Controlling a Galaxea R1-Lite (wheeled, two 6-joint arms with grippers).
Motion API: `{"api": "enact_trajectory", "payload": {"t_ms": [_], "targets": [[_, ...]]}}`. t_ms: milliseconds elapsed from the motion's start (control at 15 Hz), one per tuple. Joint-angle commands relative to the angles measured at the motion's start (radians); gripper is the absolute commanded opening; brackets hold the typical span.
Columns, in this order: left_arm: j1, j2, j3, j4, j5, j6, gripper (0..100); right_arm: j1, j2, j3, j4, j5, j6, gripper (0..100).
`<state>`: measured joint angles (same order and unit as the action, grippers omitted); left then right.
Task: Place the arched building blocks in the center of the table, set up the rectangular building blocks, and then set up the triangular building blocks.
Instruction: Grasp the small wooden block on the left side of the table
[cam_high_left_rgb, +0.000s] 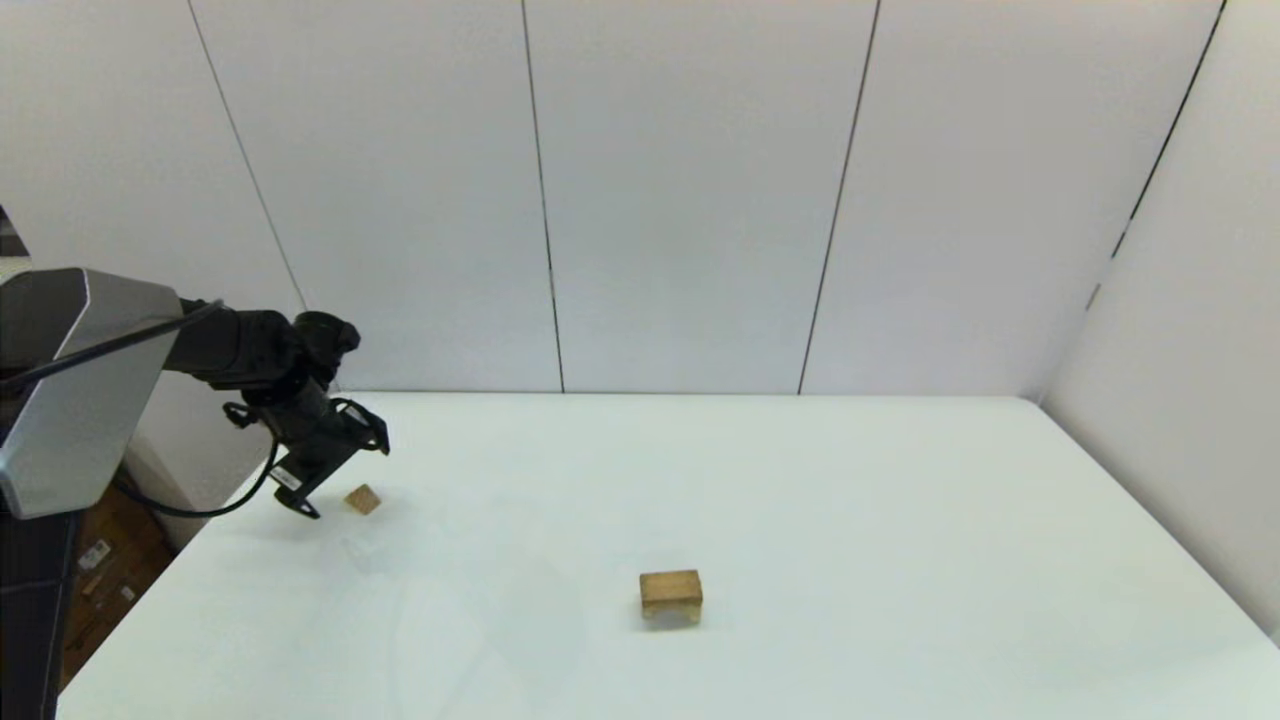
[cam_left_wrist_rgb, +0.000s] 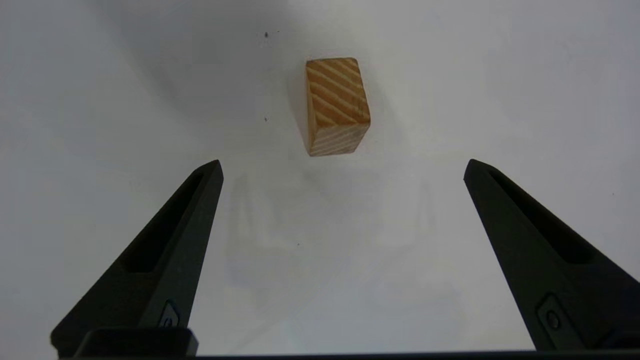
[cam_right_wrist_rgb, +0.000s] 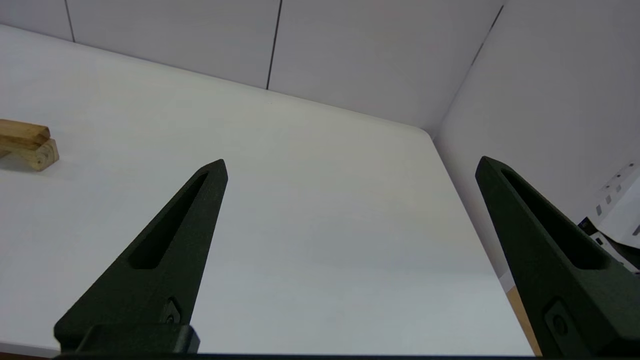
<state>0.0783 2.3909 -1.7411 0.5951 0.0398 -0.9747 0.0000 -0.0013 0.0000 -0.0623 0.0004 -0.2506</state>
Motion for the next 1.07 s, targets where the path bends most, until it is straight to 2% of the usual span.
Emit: {"api": "enact_trajectory", "payload": {"t_ms": [67, 400, 800, 1067], "targets": [[0.001, 0.073, -0.06, 0.005, 0.025, -0.006, 100, 0.0, 0.0, 0.002, -0.001, 0.001, -0.002, 100], [0.0, 0.123, -0.115, 0.018, 0.077, -0.007, 100, 0.0, 0.0, 0.002, -0.001, 0.001, -0.001, 100], [-0.015, 0.131, -0.183, 0.193, 0.078, -0.048, 100, 0.0, 0.0, 0.002, -0.001, 0.001, -0.002, 100], [-0.018, 0.142, -0.201, 0.195, 0.08, -0.048, 100, 0.0, 0.0, 0.002, -0.001, 0.001, -0.001, 100]]}}
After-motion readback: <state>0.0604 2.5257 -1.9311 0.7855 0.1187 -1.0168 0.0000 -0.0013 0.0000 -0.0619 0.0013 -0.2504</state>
